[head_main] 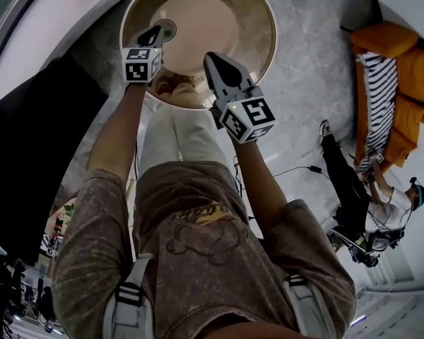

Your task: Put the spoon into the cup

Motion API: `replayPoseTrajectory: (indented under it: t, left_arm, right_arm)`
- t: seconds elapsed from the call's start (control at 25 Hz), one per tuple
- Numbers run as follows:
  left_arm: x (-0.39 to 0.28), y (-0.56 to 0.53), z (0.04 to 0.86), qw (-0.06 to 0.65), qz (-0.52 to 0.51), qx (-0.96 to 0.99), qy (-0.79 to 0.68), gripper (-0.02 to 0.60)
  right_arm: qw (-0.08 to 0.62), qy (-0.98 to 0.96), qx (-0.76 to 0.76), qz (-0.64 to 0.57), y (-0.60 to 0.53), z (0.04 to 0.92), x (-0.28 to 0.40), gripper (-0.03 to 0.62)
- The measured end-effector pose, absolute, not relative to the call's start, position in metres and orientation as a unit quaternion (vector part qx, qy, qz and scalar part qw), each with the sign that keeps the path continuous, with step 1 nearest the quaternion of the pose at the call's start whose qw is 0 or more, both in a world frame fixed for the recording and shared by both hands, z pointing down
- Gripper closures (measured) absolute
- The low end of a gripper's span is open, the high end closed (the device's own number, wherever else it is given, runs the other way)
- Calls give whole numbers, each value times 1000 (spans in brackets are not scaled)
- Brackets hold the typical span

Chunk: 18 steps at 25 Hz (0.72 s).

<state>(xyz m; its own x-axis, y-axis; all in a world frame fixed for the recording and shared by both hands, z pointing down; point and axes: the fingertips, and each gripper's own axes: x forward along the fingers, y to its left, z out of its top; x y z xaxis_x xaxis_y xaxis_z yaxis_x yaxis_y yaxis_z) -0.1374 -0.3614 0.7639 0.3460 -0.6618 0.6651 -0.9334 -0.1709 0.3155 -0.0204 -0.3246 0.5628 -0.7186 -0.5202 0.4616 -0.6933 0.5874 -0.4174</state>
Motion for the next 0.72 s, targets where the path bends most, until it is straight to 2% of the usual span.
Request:
replayPoseTrajectory:
  t: [0.72]
  left_arm:
    - [-141,-364,772,361,208,737,-531,531]
  right_arm:
    - [154,-880,329,307,-318,575,-27,576]
